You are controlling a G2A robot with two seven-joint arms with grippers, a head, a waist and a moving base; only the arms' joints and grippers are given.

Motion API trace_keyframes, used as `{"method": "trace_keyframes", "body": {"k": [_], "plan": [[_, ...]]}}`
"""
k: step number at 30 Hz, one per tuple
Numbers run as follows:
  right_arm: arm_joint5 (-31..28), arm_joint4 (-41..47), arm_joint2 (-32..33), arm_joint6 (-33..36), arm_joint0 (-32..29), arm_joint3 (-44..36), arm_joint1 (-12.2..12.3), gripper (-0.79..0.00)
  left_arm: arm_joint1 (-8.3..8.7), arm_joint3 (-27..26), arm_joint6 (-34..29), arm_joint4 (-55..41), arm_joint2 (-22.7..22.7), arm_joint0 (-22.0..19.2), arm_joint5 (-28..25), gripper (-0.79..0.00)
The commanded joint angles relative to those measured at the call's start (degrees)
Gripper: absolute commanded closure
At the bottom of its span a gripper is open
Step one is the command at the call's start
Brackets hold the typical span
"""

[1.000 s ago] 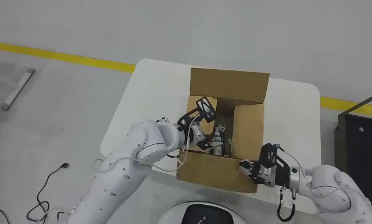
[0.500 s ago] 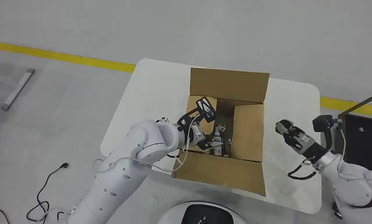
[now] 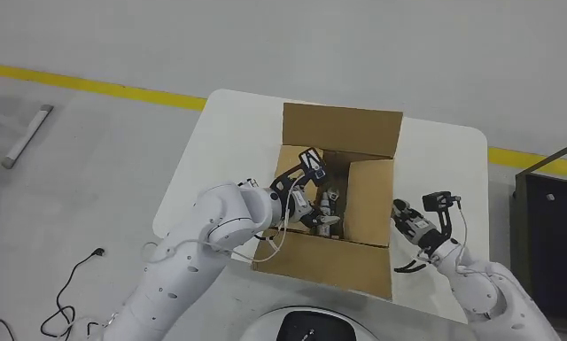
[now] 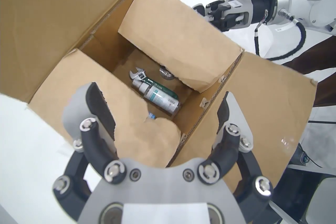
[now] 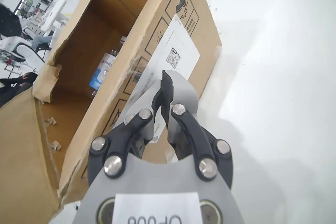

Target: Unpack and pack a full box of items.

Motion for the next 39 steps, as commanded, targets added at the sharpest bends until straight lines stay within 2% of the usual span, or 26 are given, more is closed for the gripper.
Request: {"method": "trace_keyframes", "body": {"k": [1, 5, 10, 16, 21, 25, 26, 27, 29, 33, 39], "plan": [[-1.0, 0.0, -0.2, 0.6, -0.3, -0.6, 0.0, 0.0, 0.0, 0.0, 0.0, 0.0, 0.0, 0.0, 0.0, -0.785], [-2.6, -0.3, 0.4, 1.4, -1.5, -2.0, 0.0, 0.0, -0.03, 0.1, 0.6, 3.6, 0.5, 0.3, 3.1, -0.785], [-2.7, -0.8, 2.7, 0.6, -3.0, -4.2, 0.1, 0.0, -0.66, -1.1, -1.5, 12.5, 3.3, -0.9, 12.2, -0.785], [-1.4, 3.9, 7.3, -3.2, -5.0, -8.1, 0.0, 0.0, -1.81, -1.5, -3.1, 21.6, 8.6, -2.1, 17.0, -0.785], [-2.3, 12.2, 10.0, -1.4, -5.5, -10.9, -0.1, 0.0, -2.57, 0.1, -1.5, 19.7, 9.0, -2.3, 17.9, -0.785], [-2.8, 21.1, 9.5, 4.1, -3.9, -11.3, -0.2, 0.0, -2.5, -0.7, -0.5, 17.3, 6.6, -1.6, 17.4, -0.785], [-1.7, 22.2, 9.1, 5.6, -2.9, -10.9, -0.3, -0.025, -2.34, -1.2, -0.2, 16.2, 5.5, -1.1, 16.8, -0.785], [-0.7, 22.8, 8.4, 6.8, -1.7, -10.5, -0.3, 0.0, -2.11, -1.9, -0.3, 15.6, 4.3, -0.5, 16.4, -0.785], [1.9, 26.1, 6.2, 9.6, 0.8, -9.1, -0.5, 0.0, -1.51, -3.8, -1.0, 15.6, 1.8, 0.8, 15.0, -0.785], [6.1, 26.8, 1.6, 13.3, 7.0, -6.4, -1.0, 0.0, -0.2, -8.4, -2.5, 16.9, -3.6, 4.8, 13.8, -0.785], [9.4, 30.9, -7.6, 18.3, 15.9, -1.8, -2.4, 0.0, 1.26, -13.6, -2.9, 18.9, -10.9, 10.9, 14.1, -0.785]]}}
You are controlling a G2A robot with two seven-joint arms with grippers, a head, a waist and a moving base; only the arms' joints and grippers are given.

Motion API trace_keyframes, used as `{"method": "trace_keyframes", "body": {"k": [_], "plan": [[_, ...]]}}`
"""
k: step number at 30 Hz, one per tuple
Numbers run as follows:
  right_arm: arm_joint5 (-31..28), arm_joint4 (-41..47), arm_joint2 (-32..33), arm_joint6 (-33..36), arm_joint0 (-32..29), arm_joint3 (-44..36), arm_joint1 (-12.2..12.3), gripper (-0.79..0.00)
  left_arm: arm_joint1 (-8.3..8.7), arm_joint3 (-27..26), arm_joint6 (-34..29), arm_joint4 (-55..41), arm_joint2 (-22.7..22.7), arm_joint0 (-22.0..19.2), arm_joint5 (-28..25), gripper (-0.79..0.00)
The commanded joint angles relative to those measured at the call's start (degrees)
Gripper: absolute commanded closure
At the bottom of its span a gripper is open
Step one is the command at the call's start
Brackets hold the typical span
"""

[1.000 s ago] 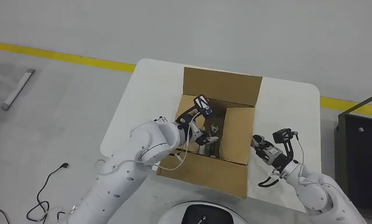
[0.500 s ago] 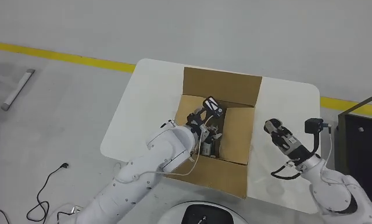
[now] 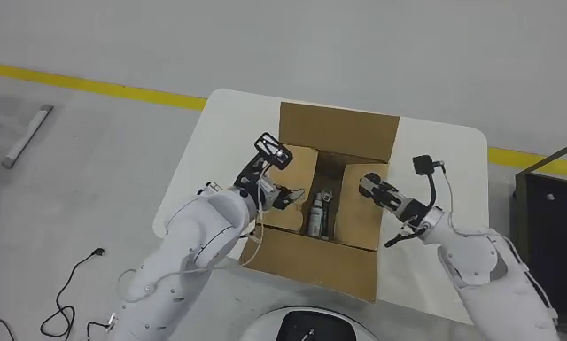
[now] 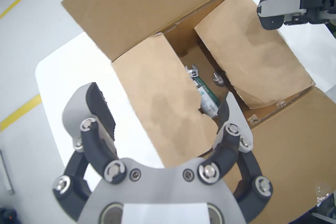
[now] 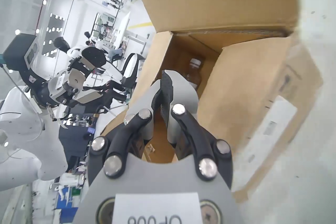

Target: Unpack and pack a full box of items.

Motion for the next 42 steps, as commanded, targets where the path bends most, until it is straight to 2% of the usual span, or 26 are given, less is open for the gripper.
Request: {"method": "trace_keyframes", "body": {"k": [1, 10, 15, 19, 27, 34, 42], "plan": [[1.2, 0.4, -3.1, 1.1, 3.3, 1.8, -0.5, 0.0, 0.36, -1.4, 0.1, 0.6, -2.1, 1.8, 0.2, -0.785], [5.2, -7.0, -16.1, 1.6, 15.1, 9.6, -3.3, 0.0, 1.35, -4.6, 0.6, 1.6, -8.1, 6.1, 0.1, -0.785], [4.9, -6.8, -21.1, 1.3, 19.6, 13.5, -5.1, 0.0, 1.6, -5.1, 0.9, 1.5, -9.3, 6.8, -0.3, -0.785], [1.9, -3.2, -22.3, 1.2, 21.3, 14.8, -6.1, 0.0, 1.71, -4.9, 1.1, 1.3, -9.8, 7.0, -0.5, -0.785], [-3.2, -1.7, -23.7, 3.1, 24.5, 16.7, -7.2, 0.0, 1.84, -3.3, 0.3, -0.5, -8.9, 6.3, -2.7, -0.785], [-3.1, -1.3, -24.9, 2.1, 26.3, 17.3, -8.2, 0.0, 1.57, -1.2, -1.4, -5.0, -6.4, 4.5, -3.4, -0.785], [-3.2, -1.8, -24.8, 2.2, 27.0, 17.5, -8.8, 0.0, 0.75, 3.0, -5.1, -7.2, -1.0, 1.1, 0.1, -0.785]]}}
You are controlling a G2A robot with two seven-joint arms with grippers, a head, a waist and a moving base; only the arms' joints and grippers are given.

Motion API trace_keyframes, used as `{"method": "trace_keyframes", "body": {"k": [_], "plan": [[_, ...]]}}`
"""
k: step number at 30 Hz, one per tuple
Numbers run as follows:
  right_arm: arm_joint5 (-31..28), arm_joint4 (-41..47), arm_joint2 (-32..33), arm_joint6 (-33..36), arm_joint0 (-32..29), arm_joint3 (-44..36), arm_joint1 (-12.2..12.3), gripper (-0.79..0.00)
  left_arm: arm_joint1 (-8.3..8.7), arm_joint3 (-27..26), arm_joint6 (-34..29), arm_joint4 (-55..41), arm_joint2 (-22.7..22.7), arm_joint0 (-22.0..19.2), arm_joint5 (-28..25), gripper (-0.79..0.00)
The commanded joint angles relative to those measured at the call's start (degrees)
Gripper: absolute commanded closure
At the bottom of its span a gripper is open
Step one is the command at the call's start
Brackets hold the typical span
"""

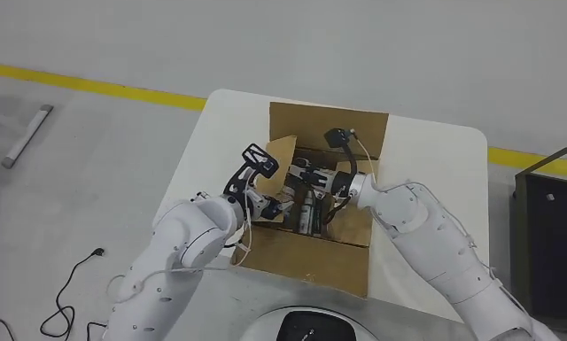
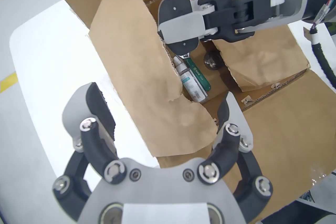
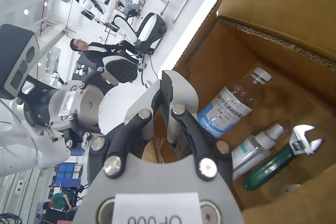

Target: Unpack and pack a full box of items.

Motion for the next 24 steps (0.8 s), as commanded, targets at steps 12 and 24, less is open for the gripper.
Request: {"method": "trace_keyframes", "body": {"k": [12, 24], "plan": [[0.7, -1.6, 1.8, -0.8, -1.3, -1.2, -0.2, 0.0, -0.48, 2.1, -5.3, 0.3, 3.4, -2.1, 4.2, -0.785], [1.2, -2.2, 3.4, -0.9, -2.2, -1.6, -0.4, 0.0, -0.37, 2.5, -6.6, 2.1, 4.1, -2.0, 4.3, -0.077]]}}
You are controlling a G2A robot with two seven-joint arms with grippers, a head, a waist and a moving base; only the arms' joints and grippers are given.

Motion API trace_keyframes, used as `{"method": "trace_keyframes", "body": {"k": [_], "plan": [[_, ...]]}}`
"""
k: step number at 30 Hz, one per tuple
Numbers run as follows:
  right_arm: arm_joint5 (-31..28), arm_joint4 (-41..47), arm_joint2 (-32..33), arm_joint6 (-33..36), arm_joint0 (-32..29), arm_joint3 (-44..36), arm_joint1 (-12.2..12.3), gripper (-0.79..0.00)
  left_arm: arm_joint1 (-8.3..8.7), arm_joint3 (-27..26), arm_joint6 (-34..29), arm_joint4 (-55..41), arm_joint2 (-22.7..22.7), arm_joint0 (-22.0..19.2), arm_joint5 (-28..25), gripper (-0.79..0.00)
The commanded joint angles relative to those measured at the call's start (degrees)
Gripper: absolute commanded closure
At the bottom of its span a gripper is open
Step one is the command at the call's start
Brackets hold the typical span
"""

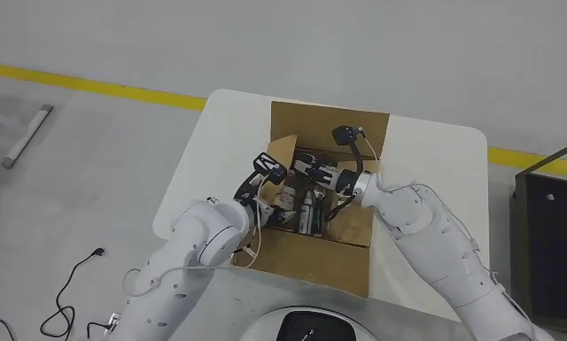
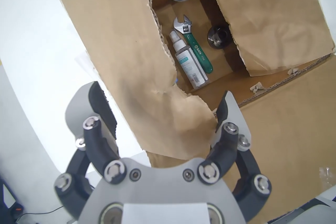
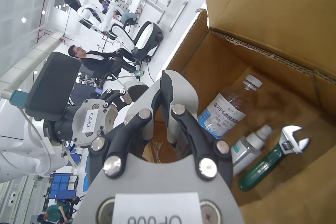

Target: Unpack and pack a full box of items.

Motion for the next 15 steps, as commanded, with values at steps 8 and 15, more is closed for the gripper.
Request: {"method": "trace_keyframes", "body": {"k": [8, 15], "plan": [[0.2, -0.2, 1.6, -0.4, -0.4, -0.4, -0.1, 0.0, 0.11, 1.3, 1.2, 0.2, -0.6, -0.3, -0.8, 0.0], [0.1, -4.0, 7.8, -2.8, -4.2, -3.9, 1.3, 0.0, 0.13, 2.1, 5.5, -7.5, -3.6, 0.3, -1.3, 0.0]]}}
